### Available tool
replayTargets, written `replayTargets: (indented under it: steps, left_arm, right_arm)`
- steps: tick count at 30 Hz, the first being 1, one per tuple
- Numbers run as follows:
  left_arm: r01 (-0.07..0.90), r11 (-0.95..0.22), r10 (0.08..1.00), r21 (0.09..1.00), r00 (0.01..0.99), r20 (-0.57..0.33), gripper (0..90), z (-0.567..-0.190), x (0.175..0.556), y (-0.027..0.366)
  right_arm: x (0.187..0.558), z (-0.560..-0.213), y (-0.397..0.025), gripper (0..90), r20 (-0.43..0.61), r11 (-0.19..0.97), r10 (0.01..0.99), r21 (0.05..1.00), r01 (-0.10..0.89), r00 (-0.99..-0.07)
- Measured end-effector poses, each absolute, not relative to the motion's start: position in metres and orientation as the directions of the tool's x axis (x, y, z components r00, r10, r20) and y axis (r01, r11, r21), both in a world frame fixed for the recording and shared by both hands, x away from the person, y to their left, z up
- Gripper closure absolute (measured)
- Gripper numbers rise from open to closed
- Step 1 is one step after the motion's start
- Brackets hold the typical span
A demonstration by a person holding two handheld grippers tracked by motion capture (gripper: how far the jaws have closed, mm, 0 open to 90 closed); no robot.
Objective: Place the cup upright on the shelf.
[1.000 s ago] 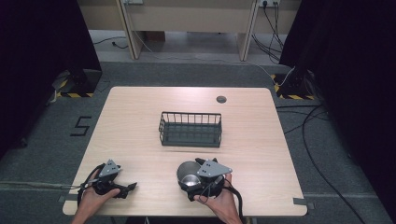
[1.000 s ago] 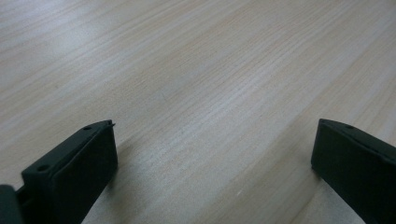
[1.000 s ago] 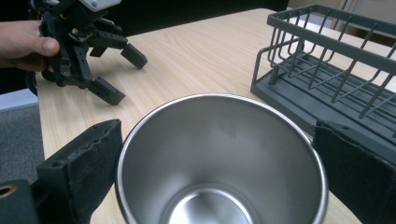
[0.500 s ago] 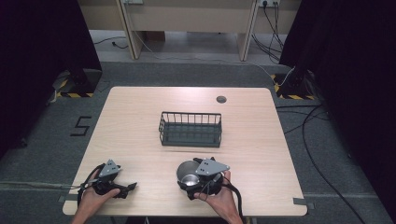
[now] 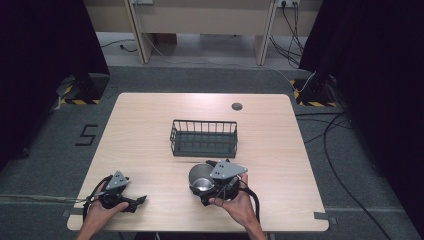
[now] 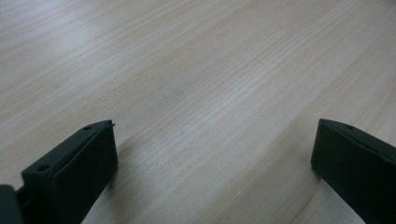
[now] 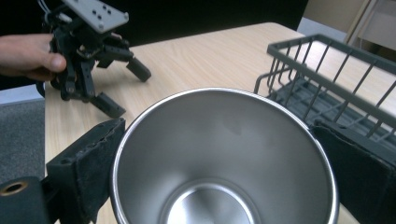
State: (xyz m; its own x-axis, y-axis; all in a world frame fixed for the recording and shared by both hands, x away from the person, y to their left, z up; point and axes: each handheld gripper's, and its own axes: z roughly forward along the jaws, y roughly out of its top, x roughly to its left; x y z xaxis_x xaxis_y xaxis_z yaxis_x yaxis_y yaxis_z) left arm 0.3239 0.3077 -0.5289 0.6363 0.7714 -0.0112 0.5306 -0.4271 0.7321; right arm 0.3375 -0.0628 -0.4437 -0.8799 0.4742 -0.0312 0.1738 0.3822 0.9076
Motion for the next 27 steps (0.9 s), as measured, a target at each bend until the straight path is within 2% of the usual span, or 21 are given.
replayTargets:
  steps: [27]
  left_arm:
    - [0.530,-0.426,0.772,0.733,0.636,-0.011,0.0,-0.529,0.324,0.308]
  right_arm:
    - [0.399,-0.376,-0.066,6.3,-0.047,0.380,0.483,0.911,0.161,-0.875]
